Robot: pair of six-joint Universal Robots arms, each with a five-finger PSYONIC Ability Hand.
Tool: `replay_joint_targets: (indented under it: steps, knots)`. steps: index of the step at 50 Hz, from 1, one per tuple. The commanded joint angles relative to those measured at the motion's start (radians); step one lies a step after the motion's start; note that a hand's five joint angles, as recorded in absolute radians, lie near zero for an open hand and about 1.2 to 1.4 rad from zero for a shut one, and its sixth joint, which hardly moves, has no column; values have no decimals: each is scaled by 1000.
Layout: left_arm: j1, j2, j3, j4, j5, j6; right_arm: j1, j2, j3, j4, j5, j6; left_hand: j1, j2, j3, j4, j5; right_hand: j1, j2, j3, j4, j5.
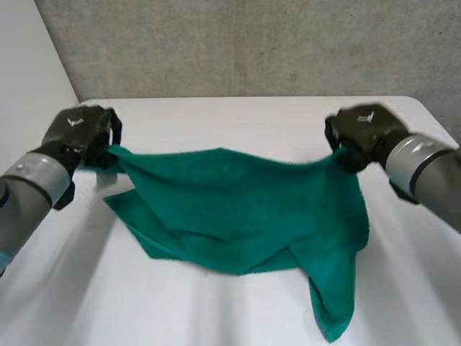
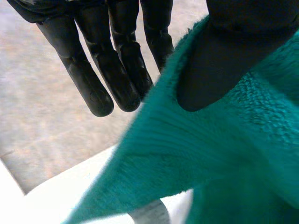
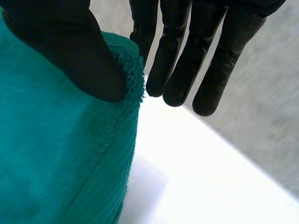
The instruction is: Fold the towel.
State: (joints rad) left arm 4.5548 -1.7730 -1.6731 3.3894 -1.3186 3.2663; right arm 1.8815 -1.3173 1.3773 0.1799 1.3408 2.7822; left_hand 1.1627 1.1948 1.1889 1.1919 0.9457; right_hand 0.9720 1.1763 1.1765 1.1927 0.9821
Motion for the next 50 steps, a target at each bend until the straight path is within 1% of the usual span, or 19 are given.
replay_joint_targets:
  steps: [1,6,7,9,11,13,14,15,18,19,22,23,24,29,35,37,42,46,50]
  knots:
    - [3,-55,-53,-82,70,137,5,213,-32,41,6,-56,234,201,207,204,276,424,220,220,204,240]
    - [1,-166,-2,-81,62,191,8,273,-84,47,29,-69,234,201,207,204,276,424,220,220,204,240]
    - [-2,-218,51,-81,41,223,10,297,-134,47,69,-90,234,201,207,204,276,424,220,220,204,240]
    - [-5,-308,177,-87,-34,274,10,317,-179,47,98,-113,234,201,207,204,276,424,220,220,204,240]
    - [-11,-342,248,-88,-70,288,10,342,-268,40,141,-153,234,201,207,204,276,424,220,220,204,240]
    - [-22,-362,317,-88,-93,291,10,348,-302,38,152,-162,234,201,207,204,276,424,220,220,204,240]
    - [-39,-365,385,-79,-100,291,10,354,-372,29,170,-170,234,201,207,204,276,424,220,220,204,240]
    - [-51,-365,421,-74,-97,292,13,354,-450,0,185,-170,234,201,207,204,276,424,220,220,204,240]
    - [-89,-353,545,-13,-94,285,25,352,-543,-89,198,-161,234,201,207,204,276,424,220,220,204,240]
    - [-97,-344,568,14,-96,282,34,348,-582,-171,202,-153,234,201,207,204,276,424,220,220,204,240]
    - [-120,-286,605,117,-103,276,34,320,-596,-313,207,-145,234,201,207,204,276,424,220,220,204,240]
    - [-132,-242,604,196,-106,265,36,278,-587,-401,215,-141,234,201,207,204,276,424,220,220,204,240]
    - [-140,-197,592,278,-116,242,38,253,-577,-442,219,-136,234,201,207,204,276,424,220,220,204,240]
    - [-140,-79,481,412,-151,156,38,126,-425,-611,221,-105,234,201,207,204,276,424,220,220,204,240]
    - [-128,10,296,427,-165,139,22,-40,-155,-662,212,-70,234,201,207,204,276,424,220,220,204,240]
    - [-116,33,193,430,-165,142,21,-57,-118,-662,212,-70,234,201,207,204,276,424,220,220,204,240]
    - [-91,89,-37,432,-146,141,21,-175,196,-637,215,-85,234,201,207,204,276,424,220,220,204,240]
    - [-83,87,-194,427,-142,139,22,-194,369,-590,202,-84,234,201,207,204,276,424,220,220,204,240]
    - [-91,35,-289,416,-145,141,24,-140,491,-563,176,-85,234,201,207,204,276,424,220,220,204,240]
